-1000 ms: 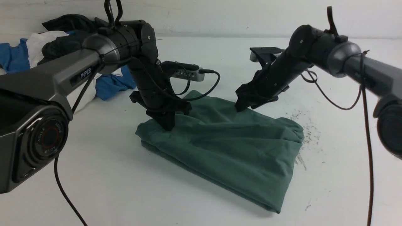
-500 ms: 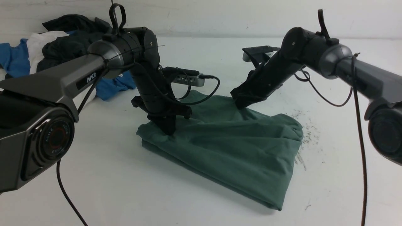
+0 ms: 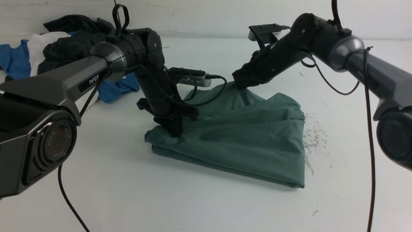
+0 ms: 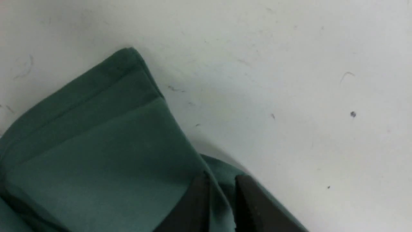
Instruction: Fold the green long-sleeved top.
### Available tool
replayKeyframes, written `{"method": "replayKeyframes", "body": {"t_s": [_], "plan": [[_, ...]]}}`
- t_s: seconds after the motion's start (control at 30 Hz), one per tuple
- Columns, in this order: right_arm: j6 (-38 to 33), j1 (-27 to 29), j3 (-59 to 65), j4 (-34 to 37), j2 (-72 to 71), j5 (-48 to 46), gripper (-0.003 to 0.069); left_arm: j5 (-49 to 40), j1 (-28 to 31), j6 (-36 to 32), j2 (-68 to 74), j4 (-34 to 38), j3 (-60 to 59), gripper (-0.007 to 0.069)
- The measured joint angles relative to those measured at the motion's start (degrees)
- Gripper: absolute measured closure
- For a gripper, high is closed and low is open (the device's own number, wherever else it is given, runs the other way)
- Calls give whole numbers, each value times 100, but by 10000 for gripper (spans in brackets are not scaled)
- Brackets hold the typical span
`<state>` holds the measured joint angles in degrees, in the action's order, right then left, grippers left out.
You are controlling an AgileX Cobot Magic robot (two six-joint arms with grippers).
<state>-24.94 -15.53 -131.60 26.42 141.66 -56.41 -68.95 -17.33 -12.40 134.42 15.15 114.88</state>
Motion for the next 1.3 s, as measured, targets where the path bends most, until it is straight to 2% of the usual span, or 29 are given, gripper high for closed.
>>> {"method": "replayKeyframes", "body": {"t_s": [0.17, 0.27, 0.3, 0.4, 0.57, 0.63, 0.73, 0.87, 0.9, 1.03, 1.17, 1.3], "plan": [[406, 0, -183, -616, -176, -569, 326, 0, 0, 88, -73, -18, -7, 629], [670, 0, -380, -1208, -414, -1267, 285, 2, -2, 157, -290, -109, -58, 629], [687, 0, -394, -1208, -432, -1267, 285, 8, -2, 167, -311, -121, -60, 629], [1055, 47, -421, -1871, -743, -1463, 353, 93, 15, 404, -765, -431, -59, 629], [1283, 236, 483, -1974, -1230, -1470, 599, -15, 192, 664, -994, -834, -54, 629], [1157, 270, 1004, -1974, -1463, -1478, 645, -60, 270, 664, -977, -904, -54, 629], [1058, 274, 1615, -1931, -1748, -1495, 667, -107, 298, 605, -932, -887, -60, 629], [1030, 275, 1980, -1468, -1928, -1509, 671, -83, 258, 296, -884, -304, -60, 629], [1014, 275, 2052, -1183, -1933, -1509, 673, 36, 188, 67, -830, 36, -60, 629], [1013, 275, 2077, -960, -1738, -1478, 673, 23, 60, -83, -626, 311, -60, 629], [1102, 275, 2117, -1257, -1326, -1448, 673, 12, 54, -104, -290, 317, -60, 629], [1476, 275, 2117, -1912, -977, -1390, 673, 26, 67, -109, 19, 323, -37, 629]]}}
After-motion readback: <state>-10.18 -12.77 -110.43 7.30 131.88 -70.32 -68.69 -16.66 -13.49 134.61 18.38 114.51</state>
